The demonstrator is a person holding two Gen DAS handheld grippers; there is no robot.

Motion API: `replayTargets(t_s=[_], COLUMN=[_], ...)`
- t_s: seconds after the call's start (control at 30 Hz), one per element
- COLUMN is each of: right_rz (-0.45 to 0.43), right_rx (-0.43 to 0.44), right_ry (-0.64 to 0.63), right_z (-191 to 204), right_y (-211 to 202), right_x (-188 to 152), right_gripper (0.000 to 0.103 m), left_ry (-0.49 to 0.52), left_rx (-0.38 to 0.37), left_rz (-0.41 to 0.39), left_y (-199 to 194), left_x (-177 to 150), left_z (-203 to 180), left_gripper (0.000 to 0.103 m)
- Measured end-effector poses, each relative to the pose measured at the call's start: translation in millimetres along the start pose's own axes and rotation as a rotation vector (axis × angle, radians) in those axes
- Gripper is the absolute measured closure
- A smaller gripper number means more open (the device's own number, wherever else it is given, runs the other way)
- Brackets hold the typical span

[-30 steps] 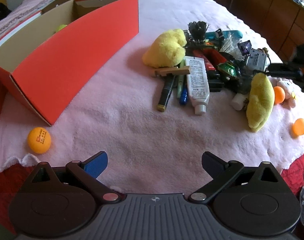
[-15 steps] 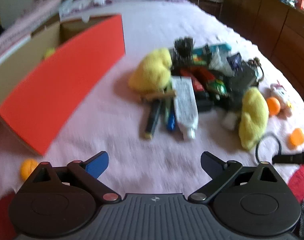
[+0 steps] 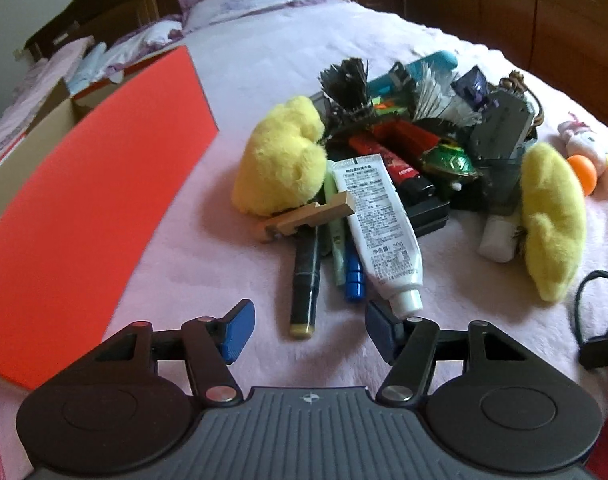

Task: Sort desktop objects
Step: 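Grasp the black marker pen with the left gripper while the right holds the strap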

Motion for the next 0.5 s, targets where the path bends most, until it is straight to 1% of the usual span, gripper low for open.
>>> replayTargets(t_s=[0.03,0.07,0.1,0.13,0.2,0.23,0.27,0.3,0.5], right_rz=[0.000,0.000,0.000,-0.001,-0.001,-0.001,-0.001,-0.001,-0.002], right_rx=[0.000,0.000,-0.002,-0.004,-0.007,-0.007,-0.008,-0.008,-0.008], right_ry=[-0.001,-0.004,-0.006,-0.009,-0.014,-0.015,-0.016,-0.017,-0.019], right_z=[-0.2,-0.2,0.1,0.5,1.2,1.1,1.0,1.1,0.6], right_y=[0.0,-0.2,-0.4,-0.4,-0.6,-1.2,-1.4,-1.5,-2.1], right_x=[-0.1,-0.3,-0.6,-0.5,-0.4,-0.3,-0.1,0.1,0.6], right_gripper=[0.097,0.097,0.097,0.097,0.097,0.097,0.097,0.097,0.097], left_ry=[0.000,0.000,-0.015,-0.033,-0.051,-0.059,-0.062,-0.064,-0.081], left_rx=[-0.005,-0.011,-0.029,-0.050,-0.052,-0.052,-0.053,-0.053,-0.080], left_rz=[0.004,0.008,0.007,0.008,0.011,0.012,0.017,0.022,0.051], left_y=[4.7,9.4,11.4,11.9,9.4,8.1,6.0,3.8,-18.8], left_x=[0.4,0.8,1.3,1.9,1.7,1.5,-1.1,-4.0,-31.7], left_z=[0.3,0.6,1.8,3.2,3.8,4.0,4.3,4.6,5.1], left_gripper=[0.041,0.044,0.055,0.068,0.074,0.079,0.086,0.088,0.088])
Point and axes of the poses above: each gripper's, at about its wrist camera, not at the fingertips, and y roughly the way its jaws point, z to its left, x to its top, the point moved 3 cm from there along y, roughly the way its jaws point, and after that the axes turned 6 degrees about y, right-handed, at the moved point
